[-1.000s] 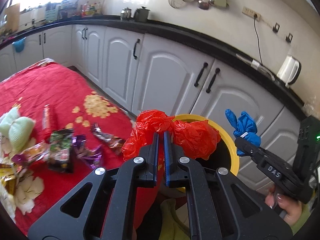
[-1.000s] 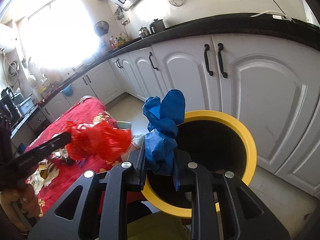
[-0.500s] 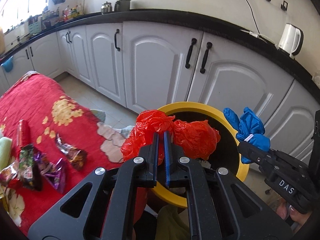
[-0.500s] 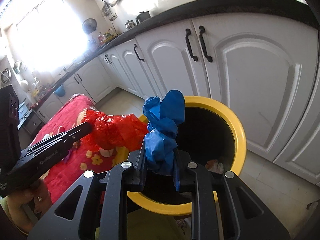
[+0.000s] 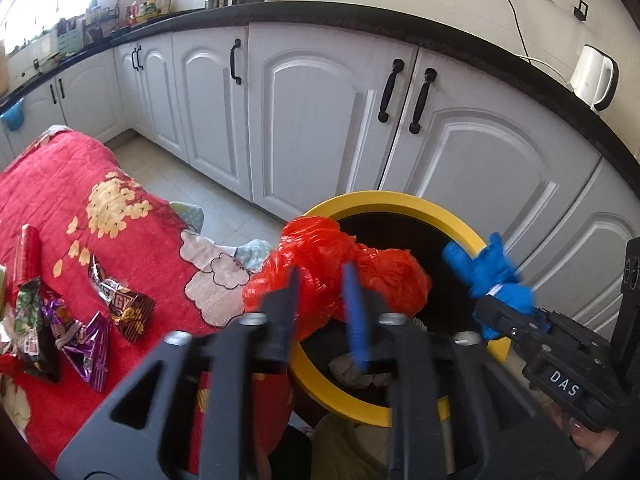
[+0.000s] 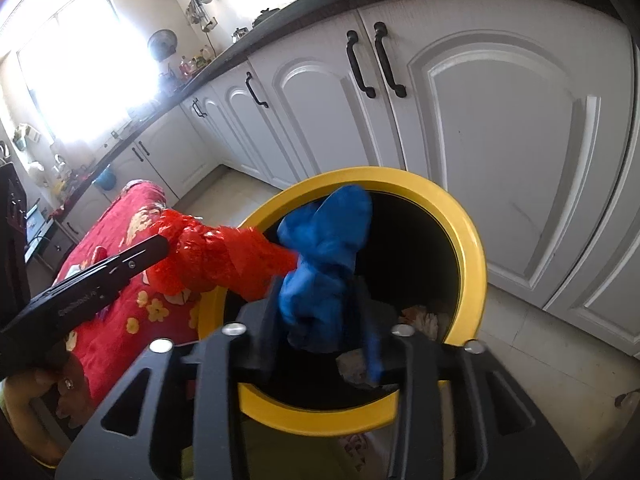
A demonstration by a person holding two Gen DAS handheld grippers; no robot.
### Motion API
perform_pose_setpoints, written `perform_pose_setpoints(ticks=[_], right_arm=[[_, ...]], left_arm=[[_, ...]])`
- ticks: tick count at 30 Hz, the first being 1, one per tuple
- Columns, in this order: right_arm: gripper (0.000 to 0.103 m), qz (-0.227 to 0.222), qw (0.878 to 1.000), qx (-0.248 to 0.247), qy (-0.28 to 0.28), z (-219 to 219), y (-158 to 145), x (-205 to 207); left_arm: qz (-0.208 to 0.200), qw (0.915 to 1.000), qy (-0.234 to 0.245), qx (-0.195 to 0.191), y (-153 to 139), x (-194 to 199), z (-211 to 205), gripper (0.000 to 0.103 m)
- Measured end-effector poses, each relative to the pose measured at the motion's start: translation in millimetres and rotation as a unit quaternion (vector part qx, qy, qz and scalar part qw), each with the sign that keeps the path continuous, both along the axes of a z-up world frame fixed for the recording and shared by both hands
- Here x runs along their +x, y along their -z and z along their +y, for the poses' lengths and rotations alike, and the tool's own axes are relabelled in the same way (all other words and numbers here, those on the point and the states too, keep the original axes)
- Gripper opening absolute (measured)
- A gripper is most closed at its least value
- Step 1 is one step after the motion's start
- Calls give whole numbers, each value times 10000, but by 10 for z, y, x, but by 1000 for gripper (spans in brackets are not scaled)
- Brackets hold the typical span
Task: Collect trash
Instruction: 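Carry the red bag and blue glove over the yellow bin and release both, then move both open tools back over the candy wrappers on the table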
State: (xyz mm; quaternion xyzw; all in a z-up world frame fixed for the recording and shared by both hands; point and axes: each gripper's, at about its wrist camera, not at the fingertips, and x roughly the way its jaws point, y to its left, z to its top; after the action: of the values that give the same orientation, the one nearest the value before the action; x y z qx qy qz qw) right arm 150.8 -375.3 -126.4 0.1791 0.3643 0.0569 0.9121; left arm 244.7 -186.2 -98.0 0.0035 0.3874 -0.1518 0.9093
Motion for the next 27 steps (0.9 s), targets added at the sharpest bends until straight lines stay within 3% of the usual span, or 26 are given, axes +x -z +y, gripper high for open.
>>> perform_pose_setpoints(ticks=[2, 6, 7, 9, 11, 27], right_arm=[[49, -20, 10000, -59, 69, -4, 9, -13], [59, -24, 9998, -86, 171, -37, 2, -11], [61, -39, 9997, -83, 209, -46, -3, -21], [63, -48, 9997, -78, 240, -52, -7, -30], [64, -68, 9996, -82, 252, -50, -24, -41], [72, -510, 9985, -203, -84, 295, -426, -165]], left_arm=[[1, 10000, -33, -60, -4, -7, 42, 39], [-71, 9997, -165, -182, -54, -67, 185, 64], [-87, 9996, -194, -199, -67, -72, 203, 66], [-159, 9993, -270, -217, -112, -98, 269, 83], [-213, 9990, -320, -231, -140, -119, 312, 91], [-683, 9938, -842, -251, -469, -467, 818, 92]])
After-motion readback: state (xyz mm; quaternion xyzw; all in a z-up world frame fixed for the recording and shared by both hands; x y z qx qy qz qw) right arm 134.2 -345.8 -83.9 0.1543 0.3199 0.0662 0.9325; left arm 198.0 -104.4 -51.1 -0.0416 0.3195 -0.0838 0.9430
